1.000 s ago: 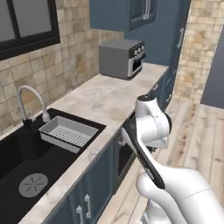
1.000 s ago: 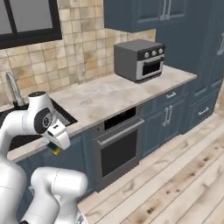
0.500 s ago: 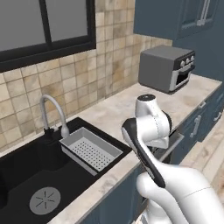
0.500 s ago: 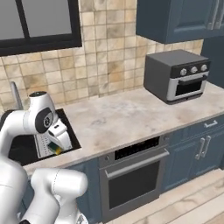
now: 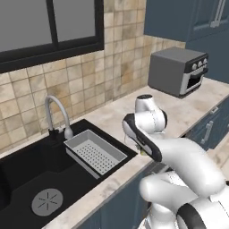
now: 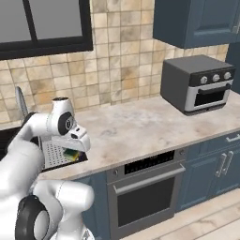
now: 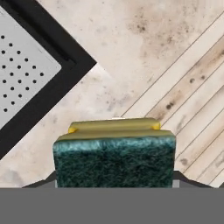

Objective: Restock the sink supplies by placing the sponge and soap dispenser on the counter and next to the sink. Make sure the soap dispenser is upright.

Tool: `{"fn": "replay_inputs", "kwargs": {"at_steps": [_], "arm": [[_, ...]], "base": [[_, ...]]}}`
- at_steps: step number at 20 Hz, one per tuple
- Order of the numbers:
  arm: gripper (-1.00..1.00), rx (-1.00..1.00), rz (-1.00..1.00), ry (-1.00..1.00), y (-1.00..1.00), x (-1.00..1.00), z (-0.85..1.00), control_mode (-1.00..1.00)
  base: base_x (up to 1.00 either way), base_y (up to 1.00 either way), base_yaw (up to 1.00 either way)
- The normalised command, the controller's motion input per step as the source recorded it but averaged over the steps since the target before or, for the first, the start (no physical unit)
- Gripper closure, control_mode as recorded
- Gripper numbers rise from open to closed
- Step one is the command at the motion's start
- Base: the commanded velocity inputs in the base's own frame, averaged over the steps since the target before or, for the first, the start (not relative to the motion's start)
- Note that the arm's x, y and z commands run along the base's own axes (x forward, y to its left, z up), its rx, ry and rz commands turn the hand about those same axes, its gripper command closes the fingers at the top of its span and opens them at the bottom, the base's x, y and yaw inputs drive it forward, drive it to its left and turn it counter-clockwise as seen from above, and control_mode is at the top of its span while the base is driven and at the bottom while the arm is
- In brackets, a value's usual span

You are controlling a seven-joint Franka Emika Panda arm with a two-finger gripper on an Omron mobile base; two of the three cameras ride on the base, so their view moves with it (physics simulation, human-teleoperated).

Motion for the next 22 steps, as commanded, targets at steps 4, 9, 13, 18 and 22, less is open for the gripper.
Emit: {"fn": "replay_inputs", "kwargs": {"at_steps": [4,9,13,18,22], "arm": [[1.00,0.03,0.29,0.30,0.00,1.00,-0.30,-1.00],[1.00,0.03,0.28,0.24,-0.03,1.00,-0.26,-1.00],[1.00,0.03,0.30,0.13,-0.01,1.00,-0.42,-1.00],[1.00,0.03,0.29,0.09,0.00,0.99,-0.57,-1.00],[1.00,0.03,0.25,0.01,0.00,0.79,-0.60,-1.00]], "base": [[0.00,0.00,0.00],[0.00,0.00,0.00],[0.00,0.00,0.00],[0.00,0.00,0.00],[0.00,0.00,0.00]]}}
